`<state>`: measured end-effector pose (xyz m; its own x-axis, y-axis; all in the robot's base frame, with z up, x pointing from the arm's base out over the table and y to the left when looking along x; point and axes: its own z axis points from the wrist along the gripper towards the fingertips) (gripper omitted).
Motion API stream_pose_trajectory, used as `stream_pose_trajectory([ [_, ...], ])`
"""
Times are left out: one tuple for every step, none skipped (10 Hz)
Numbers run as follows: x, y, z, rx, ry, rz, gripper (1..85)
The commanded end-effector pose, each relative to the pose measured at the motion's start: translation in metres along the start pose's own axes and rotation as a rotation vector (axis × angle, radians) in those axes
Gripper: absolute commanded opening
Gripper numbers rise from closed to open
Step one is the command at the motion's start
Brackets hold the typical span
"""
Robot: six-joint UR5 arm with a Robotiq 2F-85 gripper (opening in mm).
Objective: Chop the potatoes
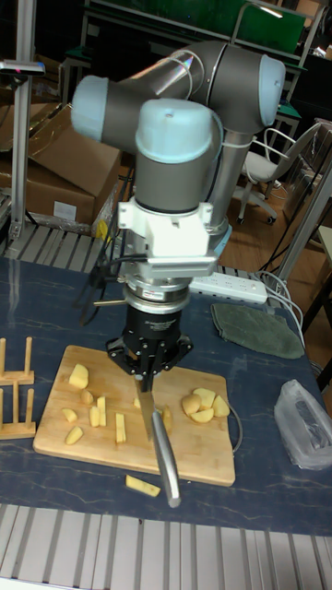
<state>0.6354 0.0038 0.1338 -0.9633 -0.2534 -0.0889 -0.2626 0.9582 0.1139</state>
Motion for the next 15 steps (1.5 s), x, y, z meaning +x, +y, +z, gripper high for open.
stream_pose_trajectory([
  [-0.004, 0.018, 0.006, 0.012, 0.001, -0.004, 1.0],
  [-0.009, 0.026, 0.010, 0.001, -0.010, 0.006, 1.0],
  [-0.014, 0.031, 0.013, 0.000, -0.023, 0.012, 1.0],
  [-0.016, 0.024, 0.017, 0.031, -0.021, 0.007, 1.0],
  [-0.019, 0.026, 0.022, 0.018, -0.023, 0.014, 1.0],
  [-0.024, 0.020, 0.024, 0.036, -0.034, 0.006, 1.0],
  [-0.030, 0.018, 0.026, 0.035, -0.044, 0.013, 1.0],
  [-0.037, 0.017, 0.028, 0.038, -0.050, 0.015, 1.0],
  [-0.034, 0.023, 0.027, 0.043, -0.046, 0.033, 1.0],
  [-0.030, 0.038, 0.024, 0.014, -0.042, 0.082, 1.0],
  [-0.030, 0.046, 0.022, -0.001, -0.043, 0.109, 1.0],
  [-0.030, 0.053, 0.022, -0.010, -0.045, 0.136, 1.0],
  [-0.031, 0.057, 0.024, -0.013, -0.050, 0.154, 1.0],
  [-0.033, 0.061, 0.026, -0.021, -0.056, 0.170, 1.0],
  [-0.036, 0.066, 0.029, -0.034, -0.065, 0.188, 1.0],
])
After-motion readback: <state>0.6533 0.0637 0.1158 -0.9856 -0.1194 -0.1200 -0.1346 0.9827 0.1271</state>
